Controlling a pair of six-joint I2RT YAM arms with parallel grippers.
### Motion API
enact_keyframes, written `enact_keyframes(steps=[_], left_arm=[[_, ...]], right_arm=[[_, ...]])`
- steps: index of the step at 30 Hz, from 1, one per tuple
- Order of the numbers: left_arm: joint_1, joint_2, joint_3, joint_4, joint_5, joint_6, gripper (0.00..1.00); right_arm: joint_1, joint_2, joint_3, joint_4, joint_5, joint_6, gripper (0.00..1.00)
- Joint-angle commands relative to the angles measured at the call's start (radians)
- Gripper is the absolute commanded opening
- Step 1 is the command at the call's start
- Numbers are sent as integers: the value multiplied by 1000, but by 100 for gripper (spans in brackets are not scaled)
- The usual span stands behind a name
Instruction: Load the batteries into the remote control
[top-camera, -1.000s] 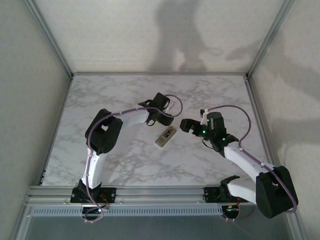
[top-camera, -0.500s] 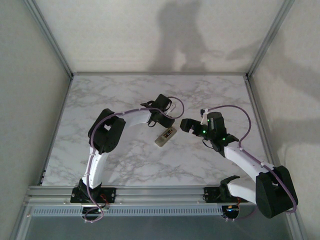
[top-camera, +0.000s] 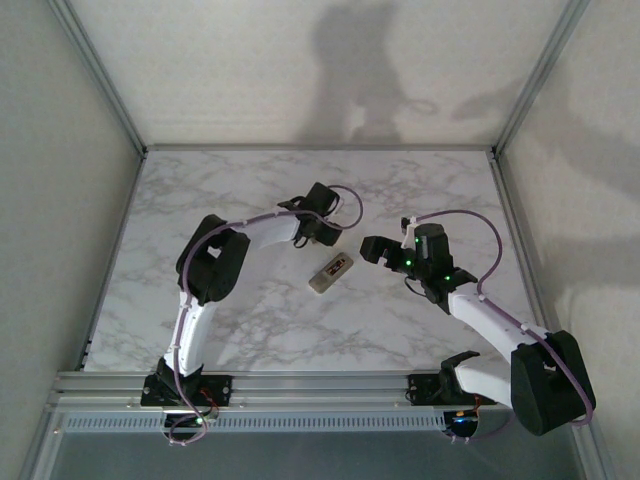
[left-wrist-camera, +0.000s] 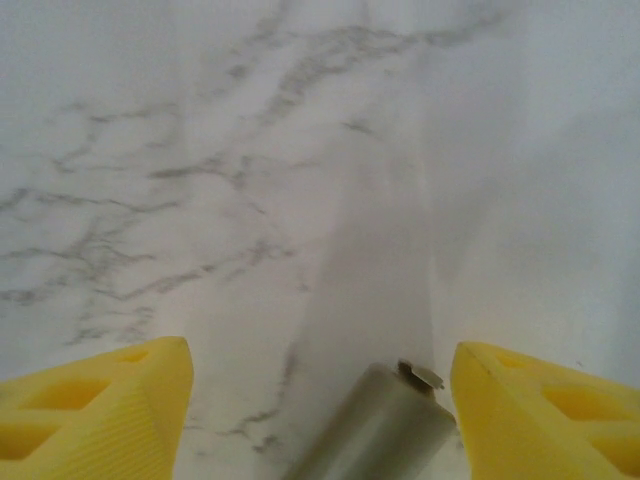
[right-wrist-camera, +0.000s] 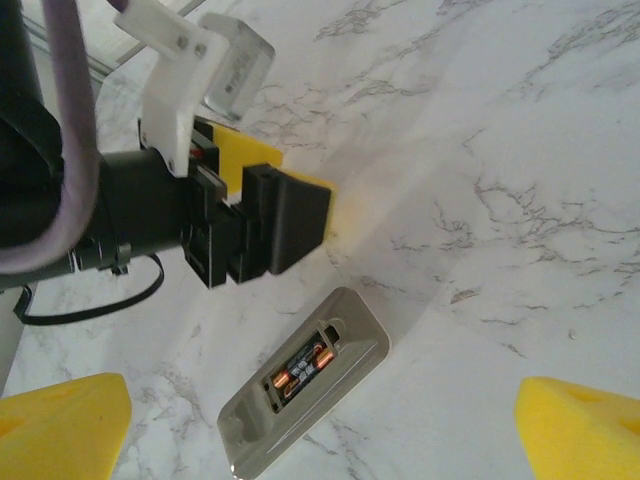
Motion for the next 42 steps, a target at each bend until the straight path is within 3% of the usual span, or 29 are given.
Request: enact_keyframes(steps=[1, 5, 13, 26, 42], left_arm=[[8, 34, 44, -19, -60, -33, 66], [13, 46, 47, -34, -38, -38, 65], [26, 43, 54, -60, 115, -28, 62], [26, 27, 48, -90, 157, -15, 59], [-4, 1, -4, -100, 64, 16, 56]], right_arm=[[-7, 6, -15, 21, -19, 9, 99], [-7, 7, -15, 21, -21, 9, 99], [-8, 10, -14, 21, -22, 10, 99], [-10, 16, -12, 23, -26, 12, 99], [-9, 18, -11, 24, -30, 15, 99]])
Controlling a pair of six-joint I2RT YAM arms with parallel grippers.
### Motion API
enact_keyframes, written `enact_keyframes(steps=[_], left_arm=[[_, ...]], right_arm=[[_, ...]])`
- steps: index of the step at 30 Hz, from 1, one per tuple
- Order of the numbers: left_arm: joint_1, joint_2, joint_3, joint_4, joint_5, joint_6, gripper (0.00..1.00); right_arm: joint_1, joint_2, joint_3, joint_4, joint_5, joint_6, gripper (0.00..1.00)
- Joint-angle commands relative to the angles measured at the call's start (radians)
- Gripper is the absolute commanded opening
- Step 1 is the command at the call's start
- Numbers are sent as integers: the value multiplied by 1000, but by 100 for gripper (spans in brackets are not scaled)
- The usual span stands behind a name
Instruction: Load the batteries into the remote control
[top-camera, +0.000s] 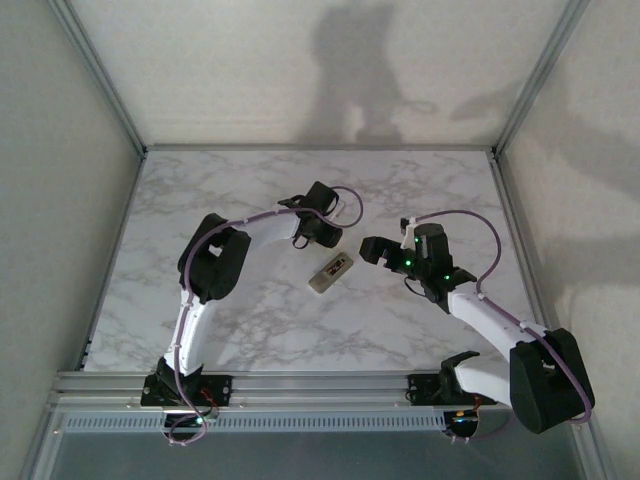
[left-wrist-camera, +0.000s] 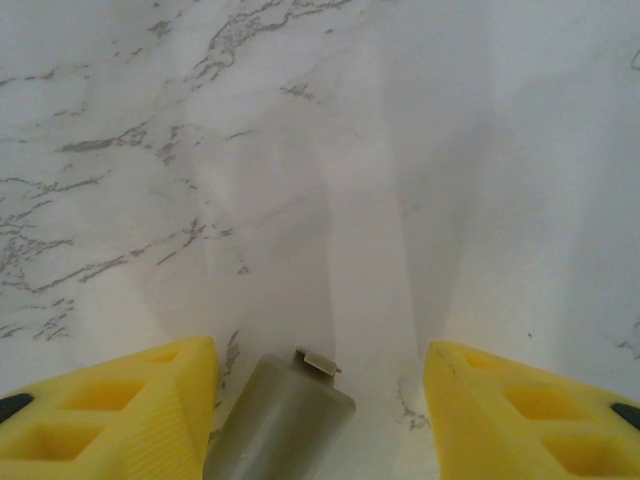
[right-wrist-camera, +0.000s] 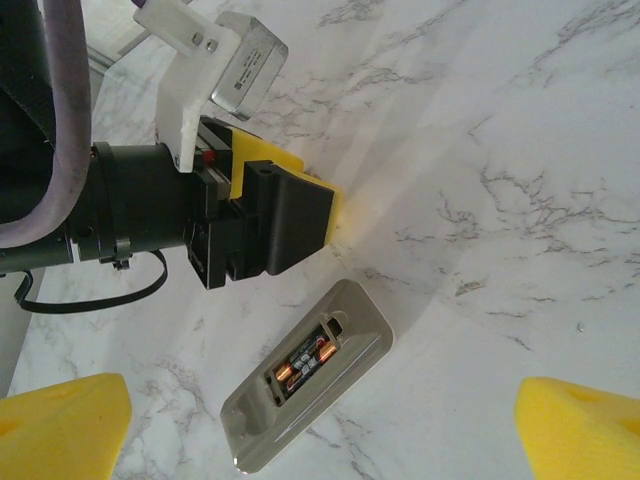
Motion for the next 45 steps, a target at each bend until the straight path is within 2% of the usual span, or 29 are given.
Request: enact_keyframes(steps=[1, 7, 9, 10, 16, 21, 24, 33, 41, 45], left_arm=[[-9, -19, -29, -40, -56, 26, 56], [-9, -20, -30, -35, -97, 22, 45], [-9, -20, -30, -35, -104, 21, 31], [-9, -20, -30, -33, -106, 19, 30], [-8, -25, -30, -35, -117, 21, 42], [-3, -44, -35, -38, -78, 15, 45], [0, -49, -47, -32, -108, 15, 49], [51, -65, -53, 32, -200, -45, 47], [96, -19, 9, 19, -214, -76, 46], [100, -68, -21, 37, -159, -88, 48]], right_arm=[[-5, 6, -11, 23, -10, 12, 99], [-6, 2, -12, 22, -9, 13, 99], [-5, 3, -12, 22, -11, 12, 99], [-5, 3, -12, 22, -10, 13, 99], [-6, 2, -12, 21, -7, 12, 99], [-7, 0, -11, 20, -10, 13, 99], [-8, 0, -12, 22, -12, 13, 99], [-8, 2, -14, 27, -16, 15, 99], [-7, 3, -12, 23, -13, 14, 99], [-7, 2, -12, 25, -17, 15, 99]])
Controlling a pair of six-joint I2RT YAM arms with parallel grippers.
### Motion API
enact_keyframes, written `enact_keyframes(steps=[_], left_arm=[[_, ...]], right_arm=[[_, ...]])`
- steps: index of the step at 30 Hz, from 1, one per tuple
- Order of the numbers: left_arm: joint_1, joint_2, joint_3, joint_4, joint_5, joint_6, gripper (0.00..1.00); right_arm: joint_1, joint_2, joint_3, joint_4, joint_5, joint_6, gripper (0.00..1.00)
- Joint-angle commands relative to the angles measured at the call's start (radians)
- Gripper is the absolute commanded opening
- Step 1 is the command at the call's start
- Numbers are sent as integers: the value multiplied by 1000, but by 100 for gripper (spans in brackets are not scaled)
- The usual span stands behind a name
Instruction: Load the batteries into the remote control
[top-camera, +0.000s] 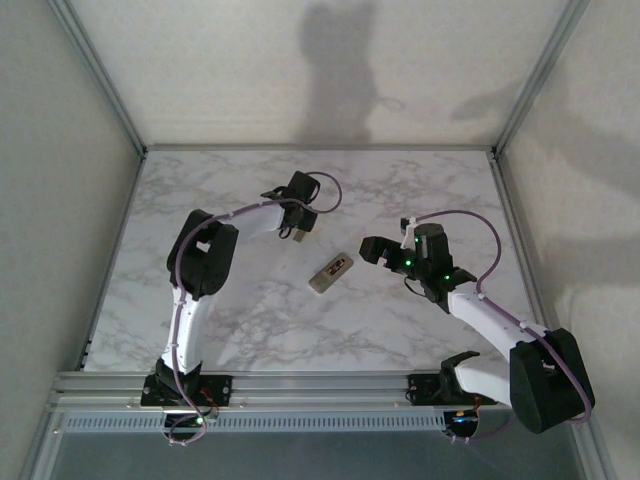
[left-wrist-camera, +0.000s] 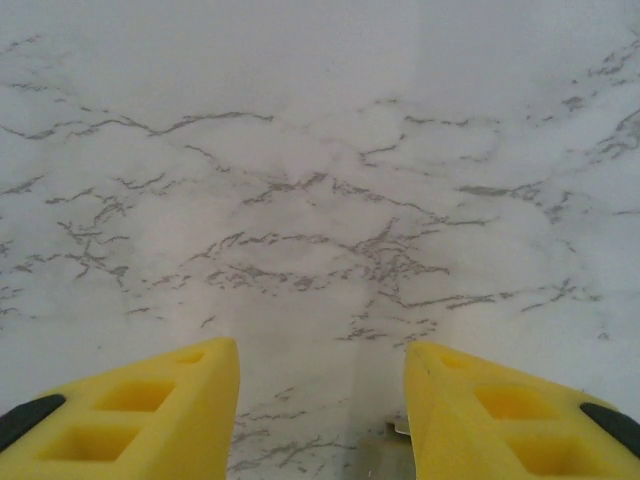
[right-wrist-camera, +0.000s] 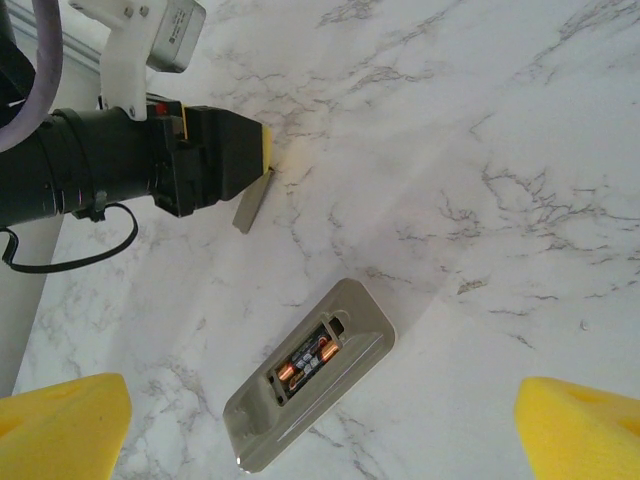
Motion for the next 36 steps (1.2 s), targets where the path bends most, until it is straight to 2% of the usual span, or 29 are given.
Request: enact_keyframes(steps=[1, 4, 11, 17, 29, 36], left_arm=[[0, -54, -12, 12, 38, -25, 48], [-1, -72, -28, 1, 111, -4, 49], [-1, -50, -45, -23, 138, 23, 49], [-1, -26, -44, -33, 102, 34, 48], [-5, -4, -43, -54, 156, 54, 48], [-6, 13, -42, -64, 122, 57, 48]], right_arm=[[-7, 3, -13, 27, -16, 8, 99], [-7, 4, -14, 30, -24, 9, 99], [-7, 18, -14, 68, -100, 7, 99], [-5, 32, -9, 77, -121, 9, 99], [-6, 38, -8, 72, -114, 9, 99], [-5, 37, -6, 66, -109, 8, 99]])
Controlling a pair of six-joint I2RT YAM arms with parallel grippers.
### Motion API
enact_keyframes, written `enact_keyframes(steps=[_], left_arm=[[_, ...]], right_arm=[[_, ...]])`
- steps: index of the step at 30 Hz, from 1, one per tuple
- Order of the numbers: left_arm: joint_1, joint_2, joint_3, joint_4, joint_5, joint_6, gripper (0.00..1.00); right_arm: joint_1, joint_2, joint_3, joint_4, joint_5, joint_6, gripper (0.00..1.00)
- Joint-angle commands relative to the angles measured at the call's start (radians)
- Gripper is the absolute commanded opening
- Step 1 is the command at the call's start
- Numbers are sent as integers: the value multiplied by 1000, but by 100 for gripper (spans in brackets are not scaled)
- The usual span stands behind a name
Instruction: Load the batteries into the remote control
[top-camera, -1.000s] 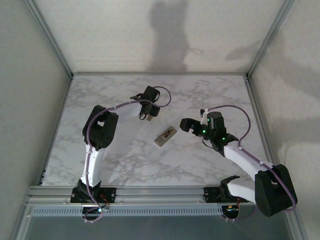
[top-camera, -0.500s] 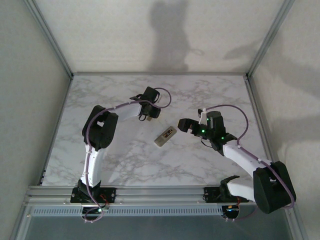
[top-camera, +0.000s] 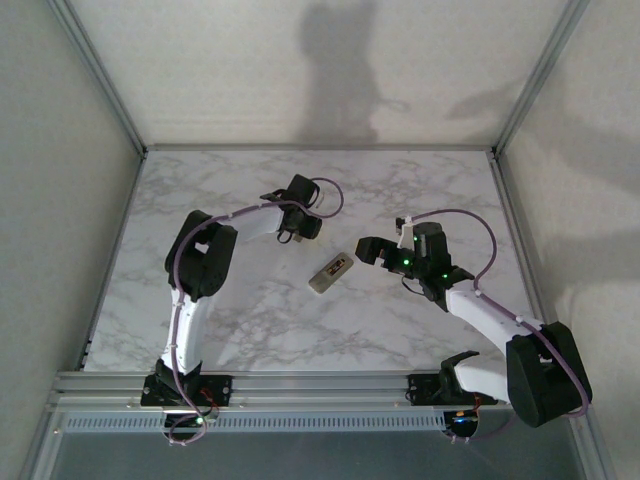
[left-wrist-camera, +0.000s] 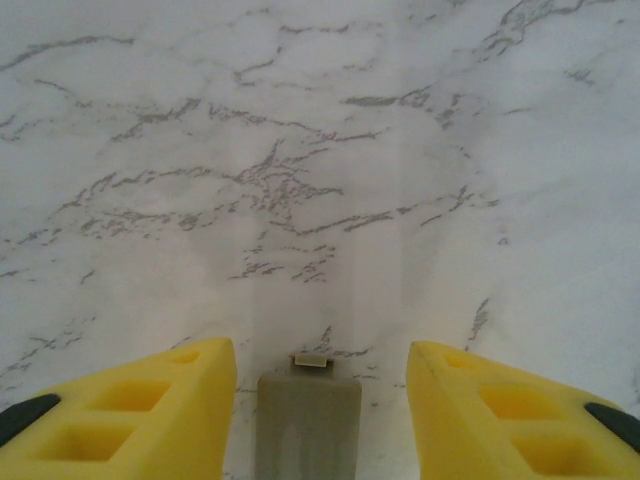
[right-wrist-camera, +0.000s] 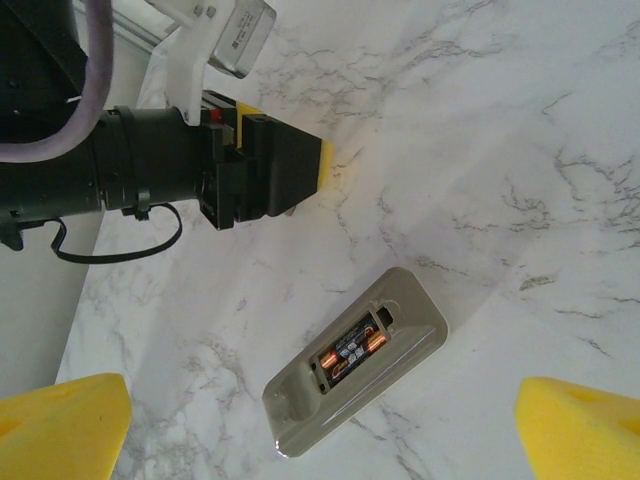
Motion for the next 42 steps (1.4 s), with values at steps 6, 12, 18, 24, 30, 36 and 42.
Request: enact_keyframes(steps=[6, 12, 18, 24, 30, 36, 42], left_arm=[[-6, 28, -13, -32, -32, 19, 44], [-16, 12, -14, -28, -52, 15, 30], [-21, -48, -40, 1, -57, -15, 27], [-32, -140, -78, 35, -45, -58, 27], [-67, -223, -134, 85, -61, -116, 27], [-124, -265, -180, 131, -84, -188, 28], [-180, -291, -233, 203, -69, -241, 28]], right_arm=[[-5, 4, -4, 8, -3, 2, 99], [-5, 3, -4, 6, 0, 2, 99], [-5, 7, -4, 6, 0, 4, 99], [-4, 10, -4, 8, 2, 4, 99], [-4, 22, -4, 11, 4, 6, 99], [-7, 7, -7, -14, 34, 3, 99], [-19, -49, -29, -60, 81, 10, 99]])
